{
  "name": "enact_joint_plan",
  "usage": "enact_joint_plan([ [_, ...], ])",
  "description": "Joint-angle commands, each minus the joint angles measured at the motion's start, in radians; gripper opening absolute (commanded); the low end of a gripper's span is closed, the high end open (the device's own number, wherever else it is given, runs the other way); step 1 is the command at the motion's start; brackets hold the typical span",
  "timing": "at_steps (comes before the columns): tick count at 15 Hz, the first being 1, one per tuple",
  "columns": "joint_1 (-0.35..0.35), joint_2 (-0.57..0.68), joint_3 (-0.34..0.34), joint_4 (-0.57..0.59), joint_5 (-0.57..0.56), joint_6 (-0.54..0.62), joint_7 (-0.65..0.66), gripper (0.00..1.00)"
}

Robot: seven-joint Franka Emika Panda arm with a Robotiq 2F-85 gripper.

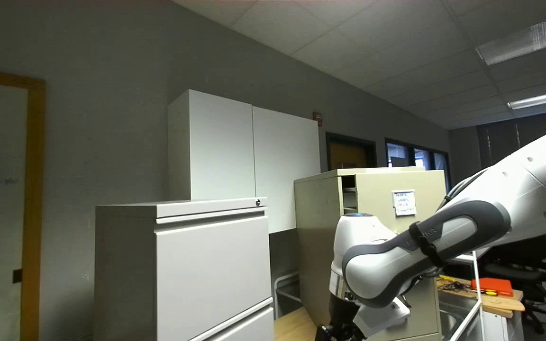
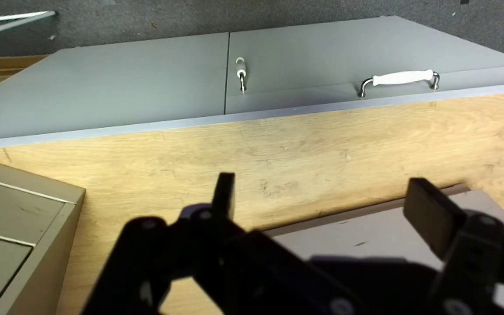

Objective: Close the open drawer

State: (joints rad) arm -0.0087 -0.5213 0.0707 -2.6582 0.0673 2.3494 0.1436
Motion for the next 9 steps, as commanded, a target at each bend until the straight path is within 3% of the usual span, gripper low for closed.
enact_joint_plan([
  [1, 0.006, 0.000, -0.006, 0.002, -0.004, -0.003, 0.003, 1.00],
  [9, -0.001, -0.013, 0.002, -0.004, -0.018, 0.008, 0.013, 1.00],
])
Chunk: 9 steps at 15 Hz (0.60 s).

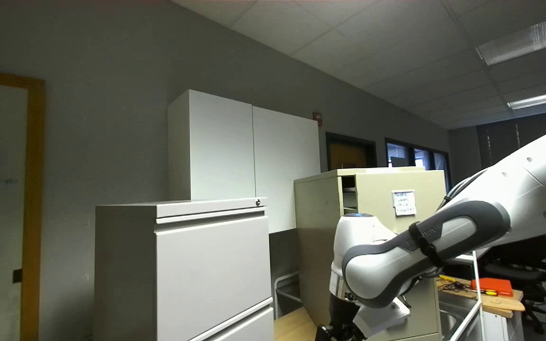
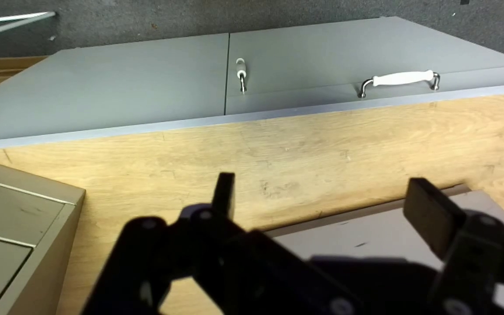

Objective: Close the open drawer

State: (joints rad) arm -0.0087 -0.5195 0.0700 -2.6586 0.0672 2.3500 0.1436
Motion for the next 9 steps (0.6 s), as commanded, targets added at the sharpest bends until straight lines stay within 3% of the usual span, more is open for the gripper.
enact_joint_plan([
  [1, -0.011, -0.021, 0.010, -0.006, -0.032, 0.013, 0.028, 1.00],
  [9, -0.051, -0.095, 0.042, -0.022, -0.126, 0.022, 0.098, 1.00],
])
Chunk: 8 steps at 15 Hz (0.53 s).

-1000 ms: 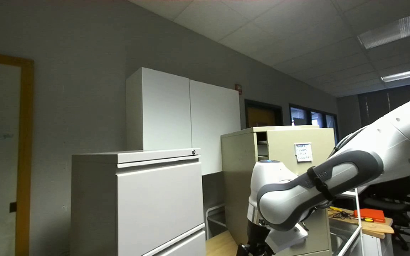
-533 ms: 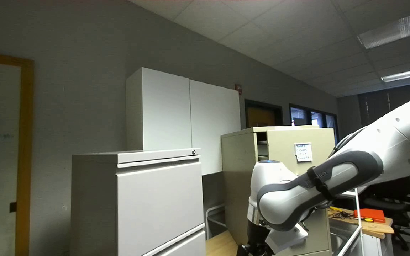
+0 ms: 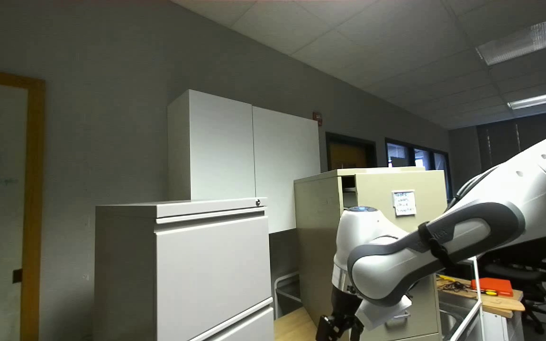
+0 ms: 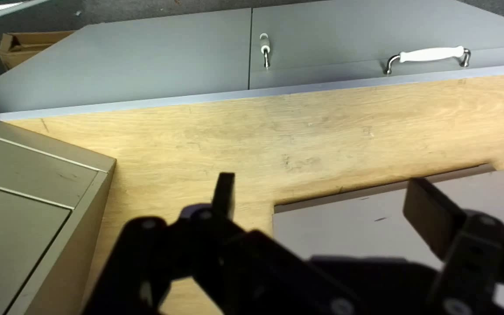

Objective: Close the open drawer

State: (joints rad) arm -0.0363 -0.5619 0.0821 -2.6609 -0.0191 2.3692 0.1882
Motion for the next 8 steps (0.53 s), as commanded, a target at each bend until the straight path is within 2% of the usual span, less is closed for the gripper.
enact_joint_plan([
  [1, -0.027, -0.064, 0.032, -0.022, -0.047, 0.007, 0.061, 1.00],
  [8, -0.057, -0.162, 0.037, -0.036, -0.083, 0.013, 0.077, 1.00],
])
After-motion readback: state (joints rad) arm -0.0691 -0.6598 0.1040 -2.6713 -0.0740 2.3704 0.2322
